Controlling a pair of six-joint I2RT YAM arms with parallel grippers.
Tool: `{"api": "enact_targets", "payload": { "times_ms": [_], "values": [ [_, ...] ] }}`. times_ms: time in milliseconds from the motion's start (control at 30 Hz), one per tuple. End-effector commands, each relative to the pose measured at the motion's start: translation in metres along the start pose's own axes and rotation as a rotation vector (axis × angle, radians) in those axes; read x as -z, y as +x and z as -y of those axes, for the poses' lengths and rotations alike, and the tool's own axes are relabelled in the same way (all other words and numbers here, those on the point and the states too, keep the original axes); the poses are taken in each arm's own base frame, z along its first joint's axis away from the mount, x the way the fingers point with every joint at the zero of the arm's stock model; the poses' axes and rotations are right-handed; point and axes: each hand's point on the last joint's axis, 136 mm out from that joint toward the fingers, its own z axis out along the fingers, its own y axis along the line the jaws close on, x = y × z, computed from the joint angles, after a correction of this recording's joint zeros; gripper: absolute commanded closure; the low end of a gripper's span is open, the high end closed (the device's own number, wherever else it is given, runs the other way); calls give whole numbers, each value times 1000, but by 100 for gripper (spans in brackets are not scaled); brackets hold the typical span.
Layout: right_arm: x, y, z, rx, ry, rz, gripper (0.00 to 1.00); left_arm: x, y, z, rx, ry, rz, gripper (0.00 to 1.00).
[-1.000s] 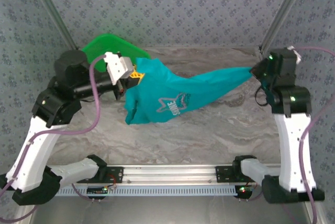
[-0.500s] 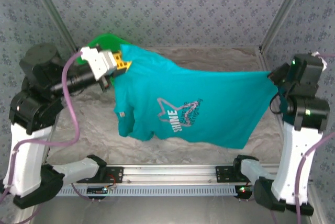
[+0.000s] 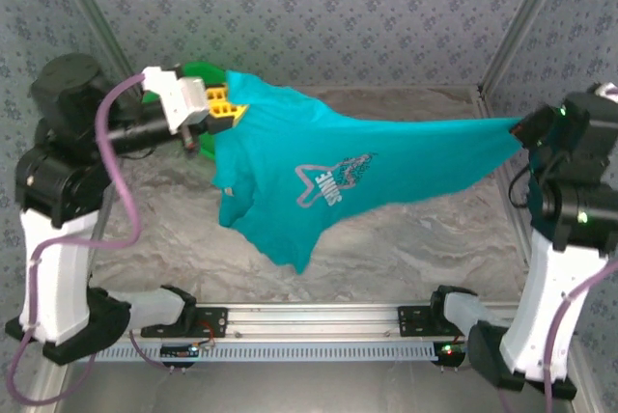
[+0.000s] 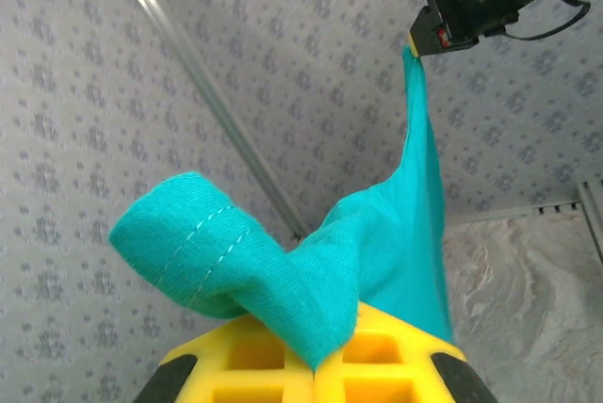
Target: Fold the inside-out t-shirt
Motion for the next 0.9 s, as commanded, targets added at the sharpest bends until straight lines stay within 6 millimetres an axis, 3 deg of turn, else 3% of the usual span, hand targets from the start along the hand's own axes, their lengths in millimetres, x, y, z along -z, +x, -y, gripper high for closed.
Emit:
{"api": "enact_targets", "payload": {
  "times_ms": [0, 267, 367, 467, 633, 700, 867],
  "values": [
    [28, -8, 21, 35, 61, 52, 100, 17, -20, 22, -32, 58, 68, 100],
    [61, -21, 28, 23, 55, 99, 100, 26, -41, 37, -16, 132, 139, 100],
    [54, -18, 26, 29, 60, 78, 100, 17, -36, 28, 16, 121, 128, 100],
    [26, -6, 22, 47, 88, 9, 100, -7, -15, 5, 86, 95, 68, 100],
    [-55, 38, 19, 71, 163, -122, 100, -57, 60, -56, 307, 119, -40, 100],
    [-94, 67, 21, 75, 212, -203, 100, -83, 110, -81, 396, 124, -105, 100],
    [-182, 140, 19, 120, 282, -344, 100, -142, 249, -103, 491, 168, -303, 100]
  ]
}}
